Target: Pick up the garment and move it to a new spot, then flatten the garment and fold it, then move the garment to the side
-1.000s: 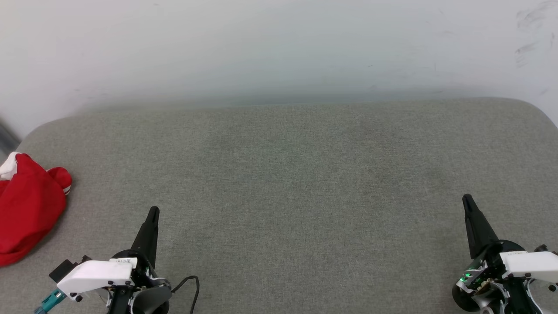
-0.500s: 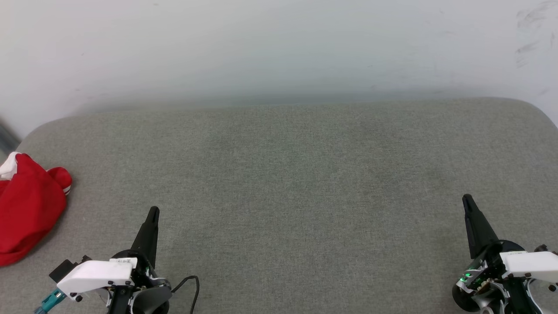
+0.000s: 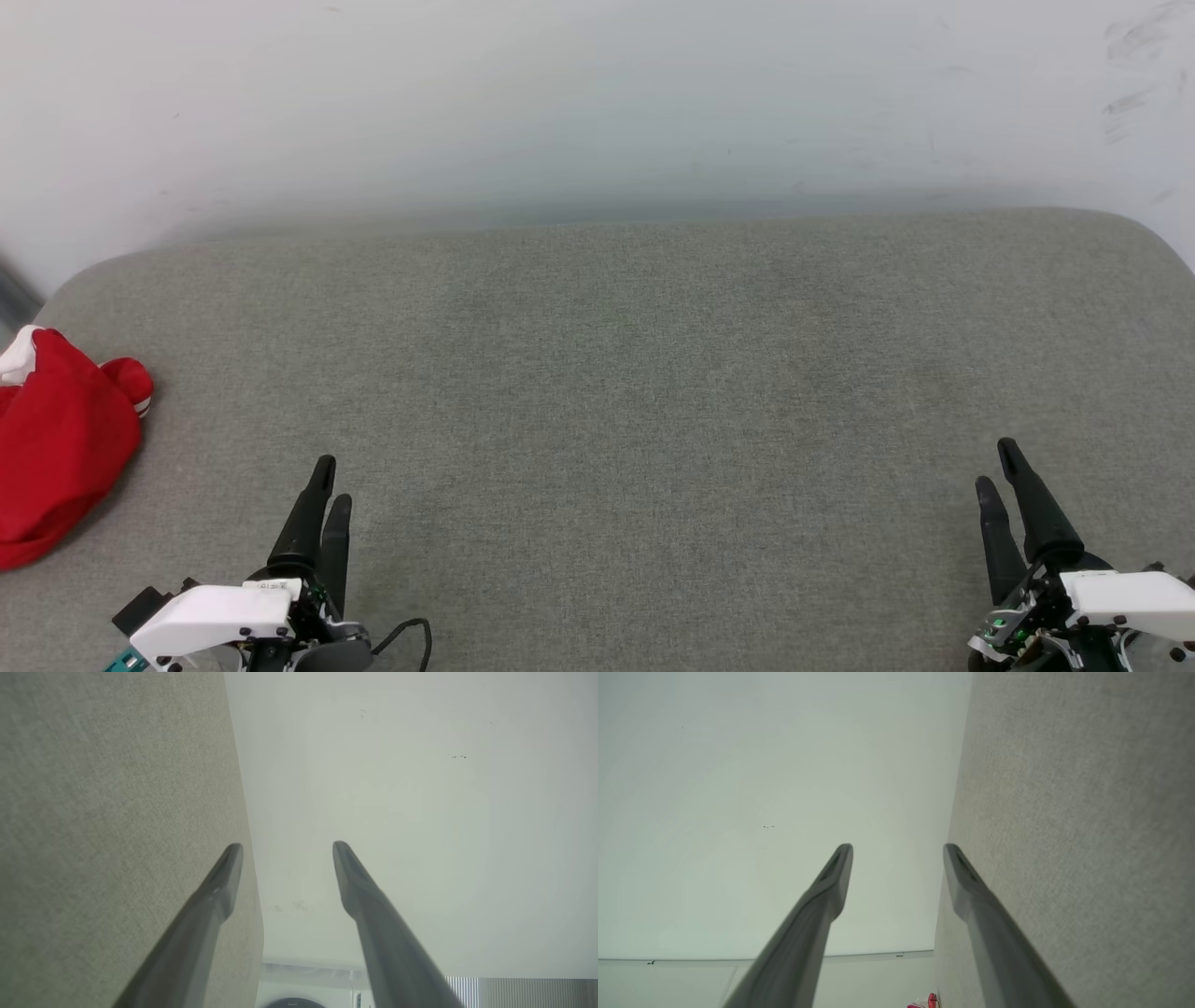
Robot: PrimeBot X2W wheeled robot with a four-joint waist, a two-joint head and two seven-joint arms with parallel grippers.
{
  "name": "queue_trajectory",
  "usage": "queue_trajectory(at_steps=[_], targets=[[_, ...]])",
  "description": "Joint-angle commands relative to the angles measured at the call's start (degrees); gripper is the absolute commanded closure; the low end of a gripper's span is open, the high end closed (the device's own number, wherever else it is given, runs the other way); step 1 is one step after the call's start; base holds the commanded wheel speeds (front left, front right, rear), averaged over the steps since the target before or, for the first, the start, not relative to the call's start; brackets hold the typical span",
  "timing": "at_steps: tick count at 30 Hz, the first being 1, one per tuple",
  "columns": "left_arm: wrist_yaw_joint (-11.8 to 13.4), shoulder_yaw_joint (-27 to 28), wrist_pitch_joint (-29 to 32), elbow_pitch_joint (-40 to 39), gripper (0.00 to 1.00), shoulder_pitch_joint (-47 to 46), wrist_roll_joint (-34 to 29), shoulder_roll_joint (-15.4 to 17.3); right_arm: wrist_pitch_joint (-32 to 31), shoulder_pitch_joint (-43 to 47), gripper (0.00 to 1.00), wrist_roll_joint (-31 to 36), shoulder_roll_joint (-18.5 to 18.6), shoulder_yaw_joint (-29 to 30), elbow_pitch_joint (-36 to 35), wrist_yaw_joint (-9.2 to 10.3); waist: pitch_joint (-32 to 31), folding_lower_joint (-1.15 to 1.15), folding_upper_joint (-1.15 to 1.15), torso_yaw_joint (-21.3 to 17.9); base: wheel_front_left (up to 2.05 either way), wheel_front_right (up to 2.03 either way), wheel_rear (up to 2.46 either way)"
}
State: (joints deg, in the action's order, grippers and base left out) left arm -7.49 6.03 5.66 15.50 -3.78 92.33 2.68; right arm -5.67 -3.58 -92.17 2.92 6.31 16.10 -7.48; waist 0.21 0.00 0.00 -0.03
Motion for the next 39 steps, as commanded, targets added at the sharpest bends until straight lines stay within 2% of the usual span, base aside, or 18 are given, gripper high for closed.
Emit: queue_trajectory(at_steps=[1, 8, 14, 28, 39], targets=[[-0.01, 0.06, -0.97, -1.97, 0.00, -0.63, -0.92, 0.12, 0.94, -0.80, 0.00, 1.07, 0.03, -0.17, -1.46, -0.01, 0.03, 0.00, 0.00, -0.01, 0.00, 0.00, 0.00], [-0.01, 1.31, -2.65, -2.61, 0.00, -0.35, -4.46, 0.13, 2.62, -0.30, 0.00, 6.10, 0.03, 0.24, -2.94, -0.01, 0.13, 0.00, 0.00, -0.01, 0.00, 0.00, 0.00], [0.68, 2.34, -4.21, -4.48, 0.00, -0.41, -10.34, 0.15, 4.20, 0.13, 0.00, 12.80, 0.02, 0.41, -5.31, -0.01, 0.22, 0.00, 0.00, 0.01, 0.00, 0.00, 0.00], [6.88, -1.20, -7.49, -11.12, 0.00, 1.34, -30.29, 0.17, 7.47, 1.36, 0.00, 31.30, 0.02, -0.39, -11.52, -0.01, 0.47, 0.00, 0.00, 0.02, 0.00, 0.00, 0.00], [10.07, -3.71, -9.73, -12.37, 0.00, 3.46, -44.17, 0.19, 9.73, 3.10, 0.00, 45.50, 0.02, -2.49, -14.29, -0.01, 0.33, 0.00, 0.00, 0.13, 0.00, 0.00, 0.00]])
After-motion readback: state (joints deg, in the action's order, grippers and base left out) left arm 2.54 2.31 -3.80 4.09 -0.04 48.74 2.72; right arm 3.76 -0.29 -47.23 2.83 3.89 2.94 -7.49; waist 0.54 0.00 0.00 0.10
